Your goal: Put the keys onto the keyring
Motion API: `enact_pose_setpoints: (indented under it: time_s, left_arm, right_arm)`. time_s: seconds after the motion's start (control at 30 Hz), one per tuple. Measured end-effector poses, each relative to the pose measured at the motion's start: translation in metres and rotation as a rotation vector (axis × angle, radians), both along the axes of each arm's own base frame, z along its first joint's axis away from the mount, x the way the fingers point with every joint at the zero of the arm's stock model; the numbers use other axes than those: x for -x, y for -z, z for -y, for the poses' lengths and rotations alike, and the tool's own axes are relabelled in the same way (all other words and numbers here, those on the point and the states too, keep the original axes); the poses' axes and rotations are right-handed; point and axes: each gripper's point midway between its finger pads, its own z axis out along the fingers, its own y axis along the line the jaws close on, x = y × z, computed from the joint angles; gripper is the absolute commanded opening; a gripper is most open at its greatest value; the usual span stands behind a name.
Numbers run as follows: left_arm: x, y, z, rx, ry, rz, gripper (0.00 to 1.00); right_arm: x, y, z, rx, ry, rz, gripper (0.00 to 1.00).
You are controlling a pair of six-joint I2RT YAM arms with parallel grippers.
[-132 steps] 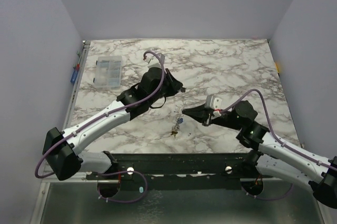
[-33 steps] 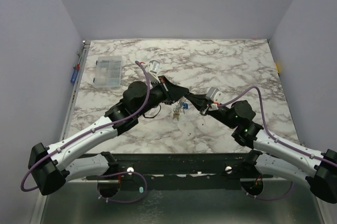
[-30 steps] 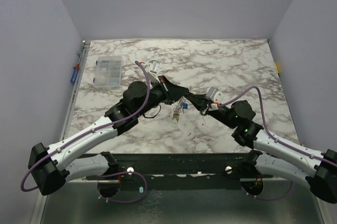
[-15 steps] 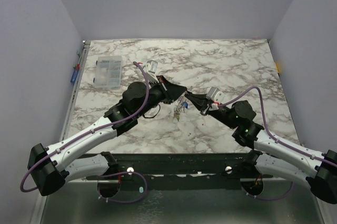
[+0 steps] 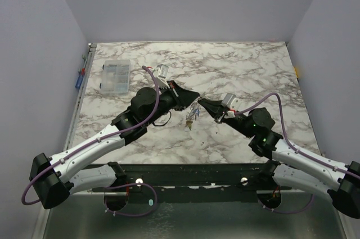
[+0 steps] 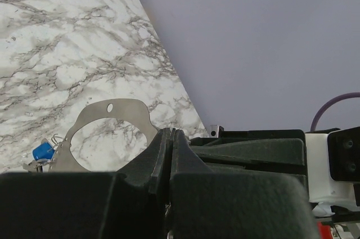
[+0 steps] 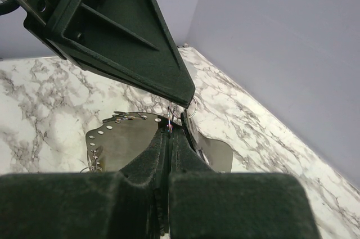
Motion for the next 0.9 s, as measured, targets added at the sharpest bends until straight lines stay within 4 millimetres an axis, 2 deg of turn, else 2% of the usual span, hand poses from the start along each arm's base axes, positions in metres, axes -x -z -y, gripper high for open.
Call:
enact_pose_setpoints:
  time_s: [0.73, 0.9]
  left_arm:
    - [-0.0001, 0.0033, -0.0051, -0.006, -0.018, 0.001, 0.00]
    - [-0.0001, 0.0042, -0.0055, -0.014, -0.017, 0.010, 0.18]
  right_arm:
    - [0.0016, -0.0037, 0.0014, -0.008, -0.001, 0.007, 0.01]
    - [0.0017, -0.0035, 0.0013, -0.008, -0.002, 0.006, 0.01]
